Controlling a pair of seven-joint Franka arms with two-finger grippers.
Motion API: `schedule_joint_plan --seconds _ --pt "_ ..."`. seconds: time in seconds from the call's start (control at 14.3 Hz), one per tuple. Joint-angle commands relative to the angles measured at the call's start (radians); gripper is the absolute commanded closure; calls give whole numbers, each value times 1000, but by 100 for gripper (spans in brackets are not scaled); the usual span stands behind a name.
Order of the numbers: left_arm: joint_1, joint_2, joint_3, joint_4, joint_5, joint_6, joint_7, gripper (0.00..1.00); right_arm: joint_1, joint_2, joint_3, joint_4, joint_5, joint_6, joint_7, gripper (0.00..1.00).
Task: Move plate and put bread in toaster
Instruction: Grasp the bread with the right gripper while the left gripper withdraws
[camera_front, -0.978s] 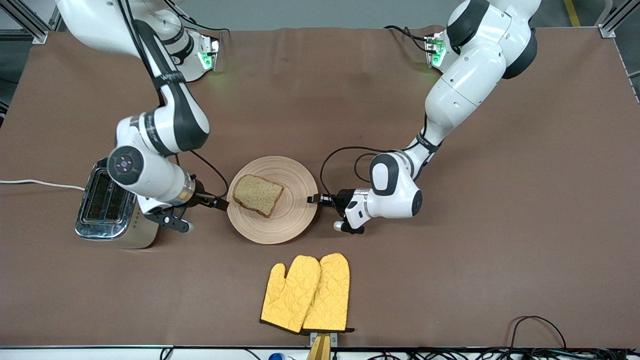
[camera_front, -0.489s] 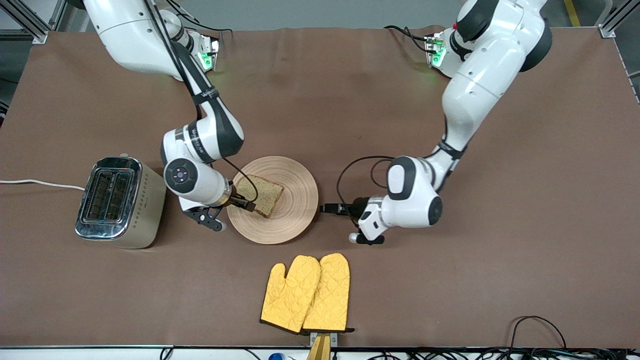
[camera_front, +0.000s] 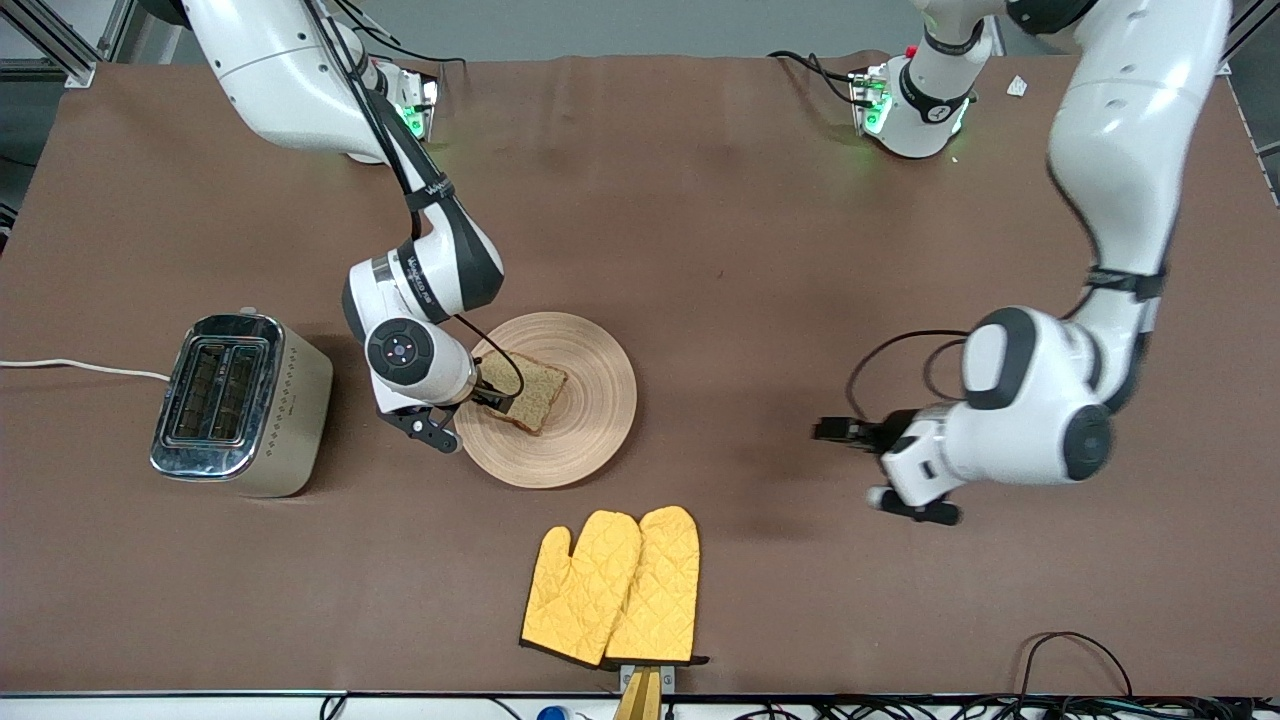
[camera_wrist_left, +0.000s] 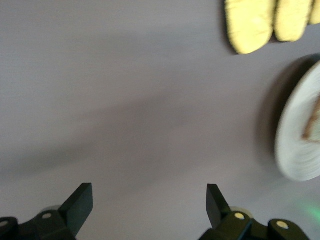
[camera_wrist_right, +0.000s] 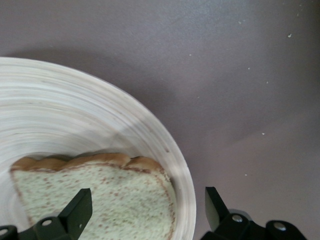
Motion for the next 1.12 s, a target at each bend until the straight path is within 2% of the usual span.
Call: schedule_joint_plan --seconds 0.0,0.07,0.14,0.21,0.35,0.49,0.77,1.05 --pt "32 -124 -2 -42 123 -78 5 0 8 -27 -1 -83 -18 85 0 1" --pt "39 -162 -2 -42 166 -106 5 0 8 -45 -1 -111 -18 115 0 1" --pt "51 -202 -2 -42 200 -136 6 0 8 -50 1 -114 -18 111 -2 5" --pt "62 -237 -2 -43 217 -166 8 0 11 -52 1 -114 -18 105 0 13" --pt "69 -310 3 -42 237 -218 32 0 14 -52 1 -114 -18 107 1 22" --pt "79 -368 8 -37 240 -261 33 0 16 -53 2 -111 -16 102 1 25" --pt "106 -436 12 -31 242 -264 29 0 13 -58 4 -114 -7 97 0 35" --pt "168 -497 9 -32 242 -301 72 0 -12 -63 13 -119 8 103 -32 38"
